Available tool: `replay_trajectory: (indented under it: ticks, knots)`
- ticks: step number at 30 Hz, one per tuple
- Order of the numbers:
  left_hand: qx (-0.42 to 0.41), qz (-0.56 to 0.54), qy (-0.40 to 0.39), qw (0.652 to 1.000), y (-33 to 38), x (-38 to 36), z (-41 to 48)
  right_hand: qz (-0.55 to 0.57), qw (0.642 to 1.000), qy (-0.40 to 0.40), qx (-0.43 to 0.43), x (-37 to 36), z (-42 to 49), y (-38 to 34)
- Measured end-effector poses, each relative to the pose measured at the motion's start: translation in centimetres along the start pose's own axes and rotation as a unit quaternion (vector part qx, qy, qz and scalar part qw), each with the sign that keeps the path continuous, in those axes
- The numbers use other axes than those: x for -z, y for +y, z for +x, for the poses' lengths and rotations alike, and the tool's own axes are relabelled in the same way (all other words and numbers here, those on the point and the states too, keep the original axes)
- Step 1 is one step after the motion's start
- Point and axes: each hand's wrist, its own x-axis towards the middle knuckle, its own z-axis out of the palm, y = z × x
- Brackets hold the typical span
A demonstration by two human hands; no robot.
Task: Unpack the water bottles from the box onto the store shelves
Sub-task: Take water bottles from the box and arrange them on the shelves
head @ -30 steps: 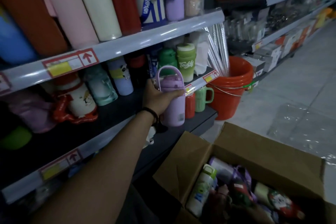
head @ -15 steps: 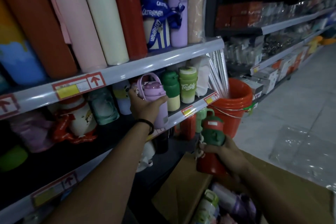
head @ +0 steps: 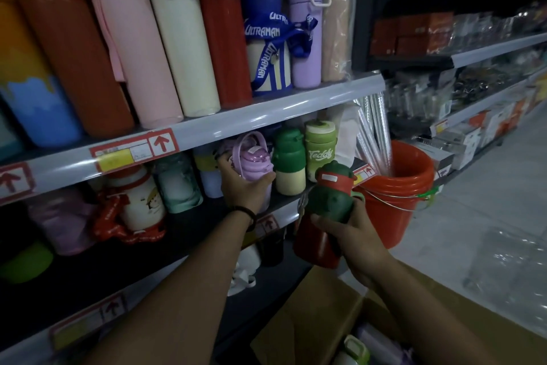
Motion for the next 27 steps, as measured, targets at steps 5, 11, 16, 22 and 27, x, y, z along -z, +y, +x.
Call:
replay_trajectory:
  ticks: [5,11,16,22,27]
  knots:
    - [-0.007,-0.001,-0.021,1.000,-0.9,-0.2,0.4,-0.014,0.999,0.001,0.029,-0.4,-0.4,-0.2]
    - [-0.006,-0.033,-0.055,0.998,-2.5,0.8,1.6,-0.061,0.996,0.015,0.065,-1.3,-0.1,0.2]
    - [-0.015,0.007,-0.055,0.998,-2.0,1.8,1.2,-0.080,0.994,0.007,0.079,-2.2,-1.1,0.1]
    - [0.016,0.073,0.086,0.993,2.5,4.8,-2.4,-0.114,0.988,0.014,0.102,-3.0,-2.3,-0.4]
    - [0.062,0.048,-0.269,0.960,5.2,6.9,-10.1,-0.123,0.983,0.040,0.131,-4.2,-3.2,-1.1]
